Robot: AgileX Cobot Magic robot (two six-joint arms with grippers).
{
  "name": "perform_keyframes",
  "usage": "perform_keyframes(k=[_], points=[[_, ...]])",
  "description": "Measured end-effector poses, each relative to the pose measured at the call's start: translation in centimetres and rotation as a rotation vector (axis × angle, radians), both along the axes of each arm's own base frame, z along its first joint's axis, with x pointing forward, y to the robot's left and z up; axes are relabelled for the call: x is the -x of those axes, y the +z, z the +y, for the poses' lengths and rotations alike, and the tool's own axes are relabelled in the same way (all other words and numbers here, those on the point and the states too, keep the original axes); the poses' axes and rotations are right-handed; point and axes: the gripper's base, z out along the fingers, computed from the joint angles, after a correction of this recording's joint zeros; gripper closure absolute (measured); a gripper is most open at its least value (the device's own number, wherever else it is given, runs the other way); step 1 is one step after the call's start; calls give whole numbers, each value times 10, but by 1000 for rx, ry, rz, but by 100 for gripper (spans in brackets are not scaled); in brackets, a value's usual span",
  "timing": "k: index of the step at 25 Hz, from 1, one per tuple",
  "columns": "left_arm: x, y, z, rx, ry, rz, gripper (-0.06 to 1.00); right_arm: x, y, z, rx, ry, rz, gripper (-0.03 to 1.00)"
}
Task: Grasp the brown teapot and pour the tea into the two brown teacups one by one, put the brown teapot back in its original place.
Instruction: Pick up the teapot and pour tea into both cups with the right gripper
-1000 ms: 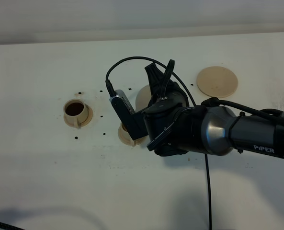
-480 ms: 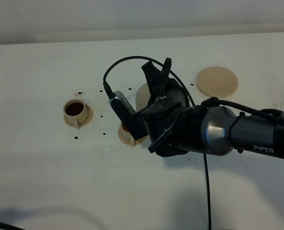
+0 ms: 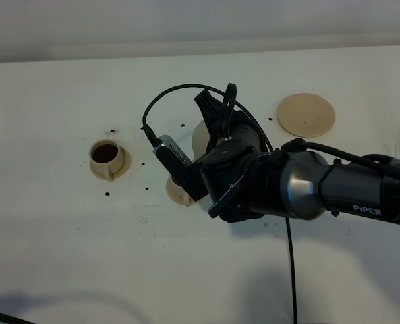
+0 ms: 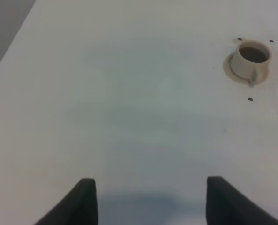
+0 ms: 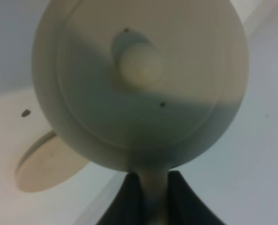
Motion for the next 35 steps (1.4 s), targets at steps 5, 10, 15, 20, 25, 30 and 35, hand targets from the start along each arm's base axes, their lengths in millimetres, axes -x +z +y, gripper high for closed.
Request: perform_keyframes(k=[5, 10, 15, 20, 25, 30, 35], points=[[0, 0, 0, 0, 0, 0, 46, 0, 1, 0, 22, 19, -5, 88], [0, 0, 0, 0, 0, 0, 46, -1, 2, 1, 39, 38, -23, 88], [0, 0, 0, 0, 0, 0, 46, -2, 3, 2, 49, 54, -38, 88], [0, 0, 0, 0, 0, 0, 46, -3, 4, 3, 63, 84, -50, 88], [0, 0, 0, 0, 0, 0, 46, -3, 4, 5, 90, 119, -50, 88], [0, 0, 0, 0, 0, 0, 46, -4, 6, 6, 110, 149, -68, 88], [0, 0, 0, 0, 0, 0, 46, -4, 6, 7, 121, 164, -73, 88]])
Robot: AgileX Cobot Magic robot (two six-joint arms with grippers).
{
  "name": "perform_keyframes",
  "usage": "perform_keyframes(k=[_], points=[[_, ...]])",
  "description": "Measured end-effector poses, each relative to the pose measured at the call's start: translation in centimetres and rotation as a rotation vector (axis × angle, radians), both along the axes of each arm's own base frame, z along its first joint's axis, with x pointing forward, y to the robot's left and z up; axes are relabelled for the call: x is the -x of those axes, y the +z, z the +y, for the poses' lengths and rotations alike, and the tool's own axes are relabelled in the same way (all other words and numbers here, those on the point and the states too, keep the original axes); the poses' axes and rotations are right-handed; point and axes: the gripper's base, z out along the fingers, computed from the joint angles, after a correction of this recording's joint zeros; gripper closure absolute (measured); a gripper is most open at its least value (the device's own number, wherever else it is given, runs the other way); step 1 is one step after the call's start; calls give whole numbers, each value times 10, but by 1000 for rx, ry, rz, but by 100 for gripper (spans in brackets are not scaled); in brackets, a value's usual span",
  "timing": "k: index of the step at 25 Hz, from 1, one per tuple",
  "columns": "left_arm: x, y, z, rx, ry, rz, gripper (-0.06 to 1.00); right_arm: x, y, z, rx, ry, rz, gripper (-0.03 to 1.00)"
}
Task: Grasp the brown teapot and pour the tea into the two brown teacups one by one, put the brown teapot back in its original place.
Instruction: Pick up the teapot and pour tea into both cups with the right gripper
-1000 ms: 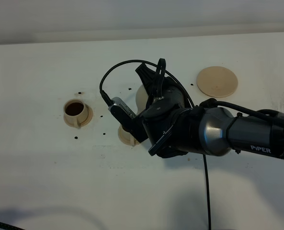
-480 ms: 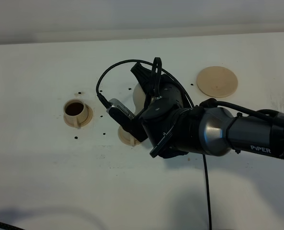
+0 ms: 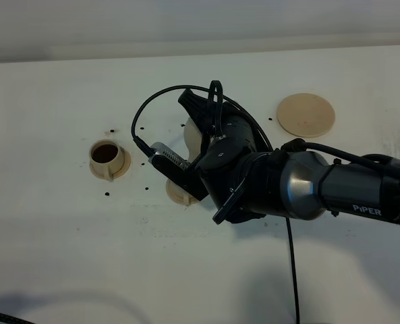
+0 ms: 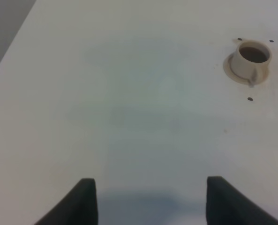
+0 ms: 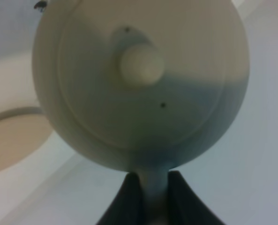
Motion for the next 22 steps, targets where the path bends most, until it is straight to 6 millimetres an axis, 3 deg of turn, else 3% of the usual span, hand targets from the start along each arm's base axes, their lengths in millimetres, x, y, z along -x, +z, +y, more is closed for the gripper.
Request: perform_keyframes(k=[22], points=[[0, 0, 0, 0, 0, 0, 46, 1, 3, 6, 61, 88, -40, 88]])
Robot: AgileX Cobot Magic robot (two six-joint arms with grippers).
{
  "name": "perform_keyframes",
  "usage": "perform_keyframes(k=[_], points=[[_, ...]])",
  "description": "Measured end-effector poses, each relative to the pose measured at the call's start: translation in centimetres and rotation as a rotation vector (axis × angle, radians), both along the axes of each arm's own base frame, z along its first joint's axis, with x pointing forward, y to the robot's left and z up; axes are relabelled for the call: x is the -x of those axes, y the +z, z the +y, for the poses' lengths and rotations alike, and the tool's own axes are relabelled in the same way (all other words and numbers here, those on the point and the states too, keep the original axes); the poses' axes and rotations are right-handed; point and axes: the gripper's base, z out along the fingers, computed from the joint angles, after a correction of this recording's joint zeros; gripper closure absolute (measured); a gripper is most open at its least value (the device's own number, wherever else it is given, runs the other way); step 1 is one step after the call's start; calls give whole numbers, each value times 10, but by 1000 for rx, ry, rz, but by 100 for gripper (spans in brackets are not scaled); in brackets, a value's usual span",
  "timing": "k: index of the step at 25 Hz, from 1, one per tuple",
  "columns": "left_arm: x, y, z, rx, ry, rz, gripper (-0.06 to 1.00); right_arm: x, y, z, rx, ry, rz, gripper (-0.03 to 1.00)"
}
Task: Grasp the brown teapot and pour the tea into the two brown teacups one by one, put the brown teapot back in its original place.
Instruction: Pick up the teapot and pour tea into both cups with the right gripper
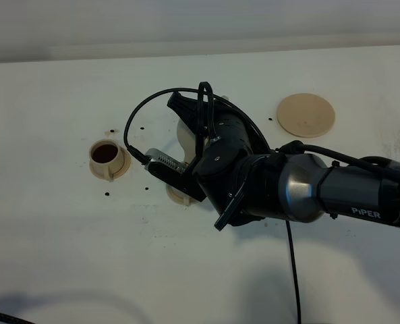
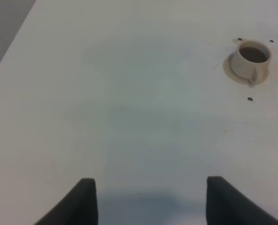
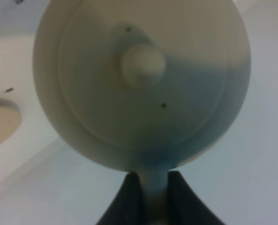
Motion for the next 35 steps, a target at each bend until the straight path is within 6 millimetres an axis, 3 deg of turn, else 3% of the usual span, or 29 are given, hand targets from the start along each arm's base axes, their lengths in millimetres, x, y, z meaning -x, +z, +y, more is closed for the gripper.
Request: perform_keyframes(k=[19, 35], points=[[0, 0, 0, 0, 0, 0, 46, 0, 0, 0, 4, 1, -4, 88], [0, 0, 0, 0, 0, 0, 46, 5, -8, -9, -178, -223, 98, 88]])
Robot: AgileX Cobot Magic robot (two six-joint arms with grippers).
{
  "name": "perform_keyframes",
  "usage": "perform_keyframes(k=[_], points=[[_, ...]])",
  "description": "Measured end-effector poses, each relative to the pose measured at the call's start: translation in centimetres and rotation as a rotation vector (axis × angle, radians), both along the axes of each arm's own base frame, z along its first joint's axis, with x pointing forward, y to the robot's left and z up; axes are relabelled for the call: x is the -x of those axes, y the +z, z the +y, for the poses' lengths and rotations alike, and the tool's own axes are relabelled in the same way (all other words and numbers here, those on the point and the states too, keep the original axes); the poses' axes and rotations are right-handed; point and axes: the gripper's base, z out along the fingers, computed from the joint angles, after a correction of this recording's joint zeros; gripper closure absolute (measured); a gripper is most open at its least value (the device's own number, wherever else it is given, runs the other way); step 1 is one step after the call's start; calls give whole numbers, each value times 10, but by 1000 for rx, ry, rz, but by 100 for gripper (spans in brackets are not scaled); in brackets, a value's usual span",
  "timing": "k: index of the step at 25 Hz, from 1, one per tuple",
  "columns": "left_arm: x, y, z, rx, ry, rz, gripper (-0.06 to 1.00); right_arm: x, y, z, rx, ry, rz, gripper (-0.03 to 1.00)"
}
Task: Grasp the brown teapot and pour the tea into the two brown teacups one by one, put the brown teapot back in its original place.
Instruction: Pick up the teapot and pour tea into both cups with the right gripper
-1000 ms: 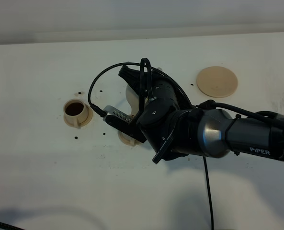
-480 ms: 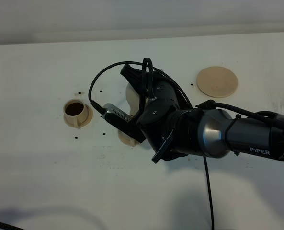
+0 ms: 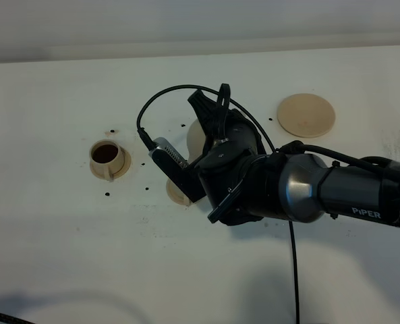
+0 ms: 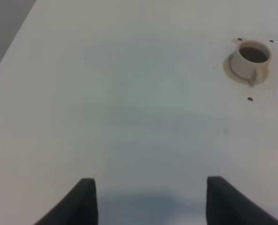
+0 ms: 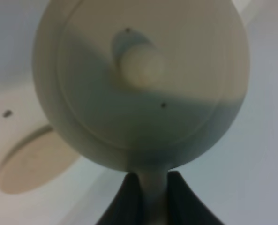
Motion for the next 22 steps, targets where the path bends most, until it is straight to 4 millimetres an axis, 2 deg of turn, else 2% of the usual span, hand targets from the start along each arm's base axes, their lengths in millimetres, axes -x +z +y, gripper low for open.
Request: perform_keyframes(k=[10, 18, 22], points=[[0, 0, 0, 0, 0, 0, 46, 4, -4, -8, -98, -173, 38, 88], [0, 0, 0, 0, 0, 0, 46, 12, -6, -4, -279, -320, 47, 88], [0, 0, 0, 0, 0, 0, 46, 18, -7, -7, -367, -463, 51, 88]])
